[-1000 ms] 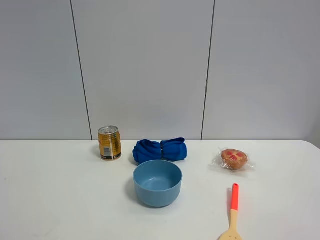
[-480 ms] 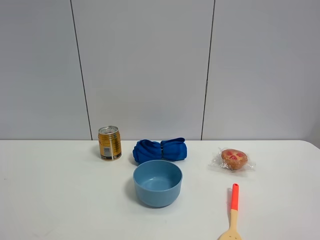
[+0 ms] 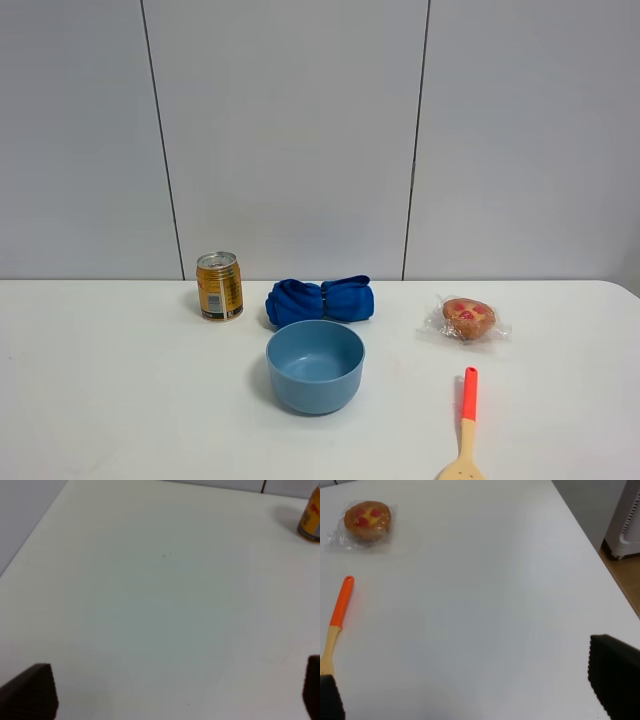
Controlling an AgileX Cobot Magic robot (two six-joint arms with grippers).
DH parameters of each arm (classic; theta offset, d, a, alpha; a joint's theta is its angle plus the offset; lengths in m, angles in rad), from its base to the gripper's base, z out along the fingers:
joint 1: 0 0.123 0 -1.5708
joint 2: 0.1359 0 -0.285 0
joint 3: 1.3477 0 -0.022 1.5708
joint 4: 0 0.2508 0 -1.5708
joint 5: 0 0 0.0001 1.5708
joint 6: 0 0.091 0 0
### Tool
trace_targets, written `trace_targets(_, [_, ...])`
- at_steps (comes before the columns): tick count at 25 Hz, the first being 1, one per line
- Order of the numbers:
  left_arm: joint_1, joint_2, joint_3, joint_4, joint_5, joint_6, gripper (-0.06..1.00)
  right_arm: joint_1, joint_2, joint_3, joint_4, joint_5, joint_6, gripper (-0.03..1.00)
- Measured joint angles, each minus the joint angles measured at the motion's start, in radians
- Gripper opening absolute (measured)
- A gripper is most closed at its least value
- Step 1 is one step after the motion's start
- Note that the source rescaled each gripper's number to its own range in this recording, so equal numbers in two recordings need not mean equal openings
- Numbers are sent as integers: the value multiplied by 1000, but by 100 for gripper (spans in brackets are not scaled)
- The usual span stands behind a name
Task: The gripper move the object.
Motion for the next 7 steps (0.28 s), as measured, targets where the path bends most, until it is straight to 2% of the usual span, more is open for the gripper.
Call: trace_targets(7, [0, 0, 0, 0, 0, 0, 100, 0, 0, 0, 0, 0, 0, 100])
